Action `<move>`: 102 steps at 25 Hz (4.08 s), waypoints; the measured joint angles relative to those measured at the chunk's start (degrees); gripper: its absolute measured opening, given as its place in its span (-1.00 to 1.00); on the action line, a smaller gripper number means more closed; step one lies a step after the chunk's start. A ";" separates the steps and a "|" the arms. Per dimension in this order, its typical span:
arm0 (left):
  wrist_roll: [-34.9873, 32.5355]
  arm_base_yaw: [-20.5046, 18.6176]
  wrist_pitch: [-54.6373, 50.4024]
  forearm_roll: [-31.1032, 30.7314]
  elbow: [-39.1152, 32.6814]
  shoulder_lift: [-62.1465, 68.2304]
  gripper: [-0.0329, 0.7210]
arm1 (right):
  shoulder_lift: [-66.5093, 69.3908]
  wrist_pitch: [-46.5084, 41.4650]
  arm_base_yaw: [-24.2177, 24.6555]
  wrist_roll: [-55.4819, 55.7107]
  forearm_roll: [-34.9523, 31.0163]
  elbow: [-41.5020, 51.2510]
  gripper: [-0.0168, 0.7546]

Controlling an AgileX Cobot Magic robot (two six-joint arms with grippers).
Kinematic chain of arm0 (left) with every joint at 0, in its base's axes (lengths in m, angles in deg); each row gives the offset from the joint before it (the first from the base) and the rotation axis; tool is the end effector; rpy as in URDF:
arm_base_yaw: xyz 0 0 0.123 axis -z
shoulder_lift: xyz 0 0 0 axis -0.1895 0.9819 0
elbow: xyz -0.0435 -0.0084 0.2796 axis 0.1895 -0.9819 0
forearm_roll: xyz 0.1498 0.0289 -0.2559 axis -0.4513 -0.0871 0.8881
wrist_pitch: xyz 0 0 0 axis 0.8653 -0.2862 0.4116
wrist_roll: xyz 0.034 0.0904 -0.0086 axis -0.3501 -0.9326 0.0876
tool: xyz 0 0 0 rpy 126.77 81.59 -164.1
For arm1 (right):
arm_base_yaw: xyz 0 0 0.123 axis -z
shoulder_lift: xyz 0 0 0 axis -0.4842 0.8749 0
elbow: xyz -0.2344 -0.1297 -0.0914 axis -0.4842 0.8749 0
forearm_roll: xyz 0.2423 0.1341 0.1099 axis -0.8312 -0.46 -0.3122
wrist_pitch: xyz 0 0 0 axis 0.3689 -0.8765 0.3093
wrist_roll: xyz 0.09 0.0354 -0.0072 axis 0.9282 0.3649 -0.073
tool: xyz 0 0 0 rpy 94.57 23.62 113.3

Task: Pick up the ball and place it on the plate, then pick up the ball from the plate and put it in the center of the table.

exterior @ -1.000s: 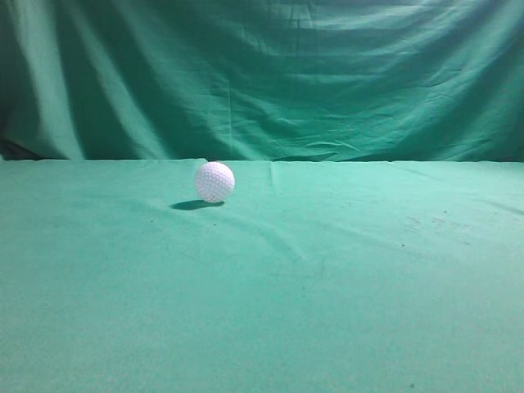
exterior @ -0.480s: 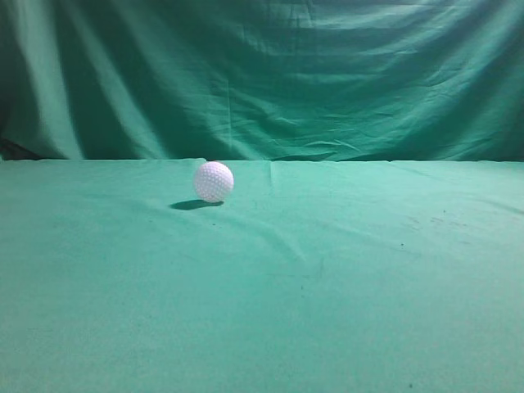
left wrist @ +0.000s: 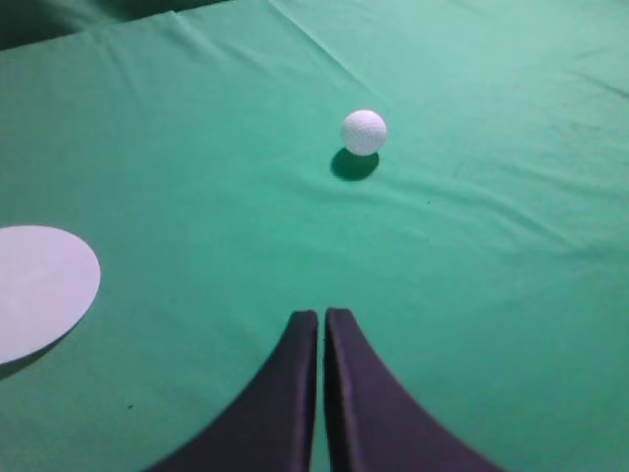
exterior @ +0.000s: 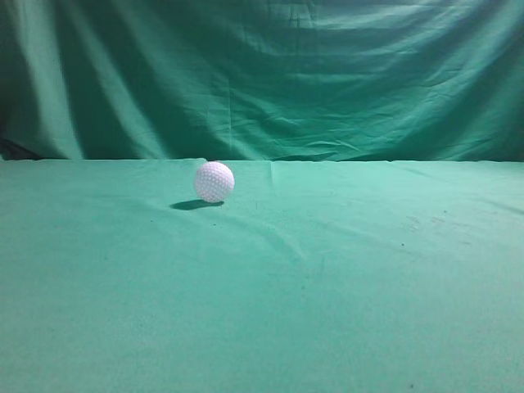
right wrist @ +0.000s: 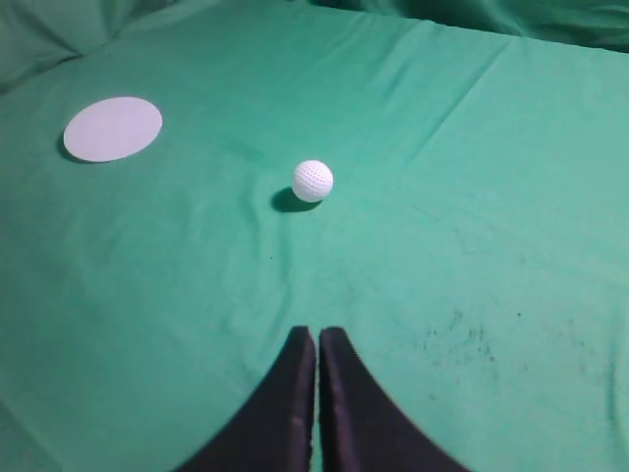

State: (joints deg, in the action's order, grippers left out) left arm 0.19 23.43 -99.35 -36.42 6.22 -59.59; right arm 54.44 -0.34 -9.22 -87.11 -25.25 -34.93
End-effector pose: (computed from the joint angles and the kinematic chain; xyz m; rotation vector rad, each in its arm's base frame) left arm 0.1128 -0.0463 0.2251 0.4629 1.8999 -0.2781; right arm 0.1194 0.0994 0.2577 -0.6454 1.9399 0.4992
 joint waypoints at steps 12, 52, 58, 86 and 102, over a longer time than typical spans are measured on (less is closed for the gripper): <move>0.00 0.00 6.08 4.01 -3.18 0.00 -0.91 | -0.24 13.07 0.00 -0.14 -0.83 8.64 -0.96; 0.00 0.00 6.32 5.12 -3.18 0.00 -0.91 | -28.13 7.62 32.01 -4.23 1.68 22.97 -0.96; 0.00 0.00 6.32 5.12 -3.18 0.00 -0.91 | -28.28 2.25 32.57 -4.23 1.96 23.09 -0.96; -0.05 -0.99 6.32 2.17 -3.31 -5.94 -0.91 | -28.28 2.05 32.57 -4.23 2.00 23.09 -0.96; 2.36 -7.44 8.60 -2.61 -12.95 -14.13 -0.91 | -28.28 1.92 32.57 -4.23 2.00 23.09 -0.96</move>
State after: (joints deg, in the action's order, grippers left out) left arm 2.55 16.00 -90.75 -39.03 -6.73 -73.72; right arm 26.17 1.58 23.35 -91.34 -23.24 -11.84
